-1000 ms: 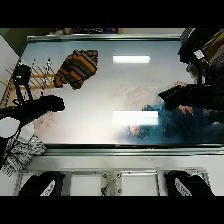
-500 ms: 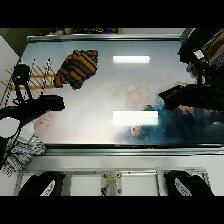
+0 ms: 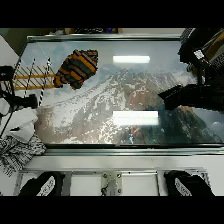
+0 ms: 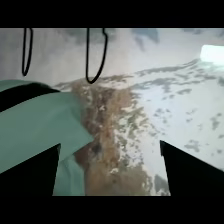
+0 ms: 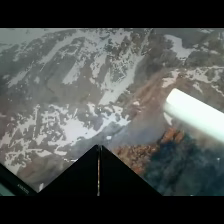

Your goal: Fold the clothes and pants, and hang the long-sleeved shirts on hangers.

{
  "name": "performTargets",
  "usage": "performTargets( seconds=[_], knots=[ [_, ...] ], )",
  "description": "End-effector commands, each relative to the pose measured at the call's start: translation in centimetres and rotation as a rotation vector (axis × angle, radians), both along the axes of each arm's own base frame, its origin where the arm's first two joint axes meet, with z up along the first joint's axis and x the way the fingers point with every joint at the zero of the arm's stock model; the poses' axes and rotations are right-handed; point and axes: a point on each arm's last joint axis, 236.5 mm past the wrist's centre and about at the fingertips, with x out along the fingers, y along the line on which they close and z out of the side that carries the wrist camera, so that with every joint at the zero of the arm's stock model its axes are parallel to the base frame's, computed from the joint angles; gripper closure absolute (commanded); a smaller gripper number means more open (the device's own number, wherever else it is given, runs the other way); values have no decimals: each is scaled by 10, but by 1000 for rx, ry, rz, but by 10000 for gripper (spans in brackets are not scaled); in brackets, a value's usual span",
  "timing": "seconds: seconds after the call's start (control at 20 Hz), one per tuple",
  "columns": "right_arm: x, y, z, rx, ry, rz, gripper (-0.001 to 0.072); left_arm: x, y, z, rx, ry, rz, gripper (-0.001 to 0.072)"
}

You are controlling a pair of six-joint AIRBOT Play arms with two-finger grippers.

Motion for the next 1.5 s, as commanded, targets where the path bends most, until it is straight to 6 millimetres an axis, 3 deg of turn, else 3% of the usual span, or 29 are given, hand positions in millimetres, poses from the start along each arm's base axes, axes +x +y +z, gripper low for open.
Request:
performTargets(
  seconds=[0.0,0.2,0.4,0.65,0.7,0.8,0.85,1.0,1.15,1.3,1.45],
  knots=[
    [0,0,0,1,1,0,696,-30,86,-54,-10,163,224,12],
    [0,0,0,0,0,0,696,-33,120,-111,-71,225,309,12],
    [0,0,0,0,1,0,696,-25,123,-159,-98,284,292,12],
    [0,0,0,0,1,0,696,-23,122,-190,-117,323,283,13],
    [0,0,0,0,1,0,697,-24,121,-190,-119,328,285,48],
    [0,0,0,0,1,0,696,-26,121,-187,-118,332,287,536],
    [0,0,0,0,1,0,697,-28,121,-183,-116,332,286,688],
    [0,0,0,0,1,0,697,-24,120,-143,-87,263,286,689],
    [0,0,0,0,1,0,696,-21,102,-67,-32,129,256,690],
    [0,2,1,13,2,3,697,-33,51,23,10,-36,170,690],
    [-4,16,11,89,5,25,696,-47,-21,117,33,-319,-18,690]
  ],
)
